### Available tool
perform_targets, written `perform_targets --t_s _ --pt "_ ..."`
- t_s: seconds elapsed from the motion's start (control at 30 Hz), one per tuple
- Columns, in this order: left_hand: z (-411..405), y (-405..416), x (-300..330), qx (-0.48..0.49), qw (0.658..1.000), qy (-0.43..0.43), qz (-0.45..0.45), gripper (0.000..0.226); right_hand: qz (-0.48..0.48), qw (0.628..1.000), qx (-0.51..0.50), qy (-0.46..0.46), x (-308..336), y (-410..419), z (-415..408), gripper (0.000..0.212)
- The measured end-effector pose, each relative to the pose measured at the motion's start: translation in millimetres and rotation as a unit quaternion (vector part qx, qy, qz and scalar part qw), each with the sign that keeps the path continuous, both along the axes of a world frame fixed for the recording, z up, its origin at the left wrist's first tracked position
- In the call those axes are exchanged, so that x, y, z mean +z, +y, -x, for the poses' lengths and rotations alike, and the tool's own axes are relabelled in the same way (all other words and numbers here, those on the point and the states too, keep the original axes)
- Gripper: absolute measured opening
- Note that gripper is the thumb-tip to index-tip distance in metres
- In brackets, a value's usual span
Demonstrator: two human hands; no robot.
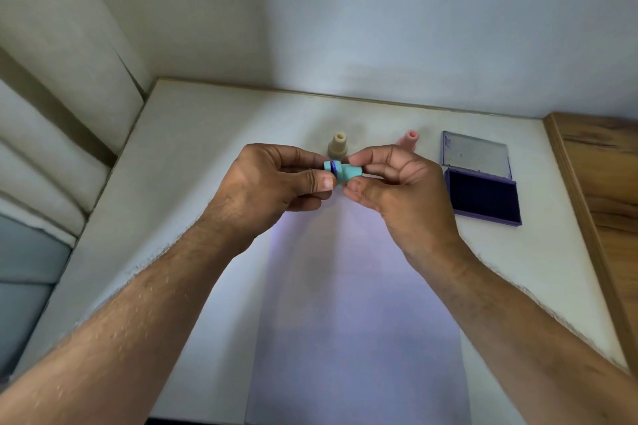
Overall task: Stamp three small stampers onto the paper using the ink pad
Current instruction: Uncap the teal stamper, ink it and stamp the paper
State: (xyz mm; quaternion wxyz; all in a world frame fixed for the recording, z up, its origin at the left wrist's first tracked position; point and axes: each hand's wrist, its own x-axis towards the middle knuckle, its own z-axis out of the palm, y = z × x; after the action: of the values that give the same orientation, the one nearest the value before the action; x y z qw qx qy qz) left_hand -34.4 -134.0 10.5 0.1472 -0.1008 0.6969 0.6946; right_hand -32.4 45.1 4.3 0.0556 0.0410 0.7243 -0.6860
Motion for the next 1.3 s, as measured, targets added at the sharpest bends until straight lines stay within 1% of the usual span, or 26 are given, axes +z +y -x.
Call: perform_targets --t_s 0.07,0.1,0.2,0.33,0.43,0.7,0.87,0.97,1.13,1.3 --pt "-0.3 0.4 -0.1 -0.002 1.000 -0.003 -0.005 0.019 -0.071 0.997 0.003 0.030 0.9 1.1 0.5 0.028" --pt "-0.5 0.6 -0.4 -0.001 1.000 -0.004 -0.010 0.019 -0.087 0.995 0.005 0.041 1.8 1.3 0.3 0.028" --pt "-1.1 0.1 -0.5 -0.004 0.999 -0.011 -0.031 0.015 -0.114 0.990 0.012 0.085 5.2 1.1 -2.5 0.029" --pt "-1.4 -1.4 1.2 -0.019 0.999 -0.009 -0.037 0.025 -0.138 0.983 0.002 0.120 6.2 0.8 -4.3 0.026" --pt "-1.4 -1.9 0.5 -0.024 0.999 -0.005 -0.033 0.022 -0.137 0.983 0.015 0.118 6.1 0.8 -5.0 0.027" --pt "-0.5 -3.3 -0.5 -0.024 0.999 0.010 -0.035 0.029 -0.129 0.985 0.022 0.111 6.2 1.7 -3.4 0.032" --pt "-0.4 -5.1 1.0 -0.030 0.999 0.029 -0.031 0.029 -0.105 0.989 0.031 0.097 7.3 4.5 -0.3 0.032" --pt "-0.8 -5.2 2.2 -0.032 0.998 0.044 -0.041 0.026 -0.069 0.993 0.038 0.083 7.7 6.4 0.7 0.032" --pt "-1.7 -5.5 0.6 -0.031 0.996 0.070 -0.049 0.025 0.023 0.999 0.030 0.009 7.1 5.6 1.2 0.025" --pt "-1.4 -4.1 -1.3 -0.031 0.995 0.083 -0.043 0.026 0.077 0.996 0.016 -0.049 9.4 3.8 2.1 0.018"
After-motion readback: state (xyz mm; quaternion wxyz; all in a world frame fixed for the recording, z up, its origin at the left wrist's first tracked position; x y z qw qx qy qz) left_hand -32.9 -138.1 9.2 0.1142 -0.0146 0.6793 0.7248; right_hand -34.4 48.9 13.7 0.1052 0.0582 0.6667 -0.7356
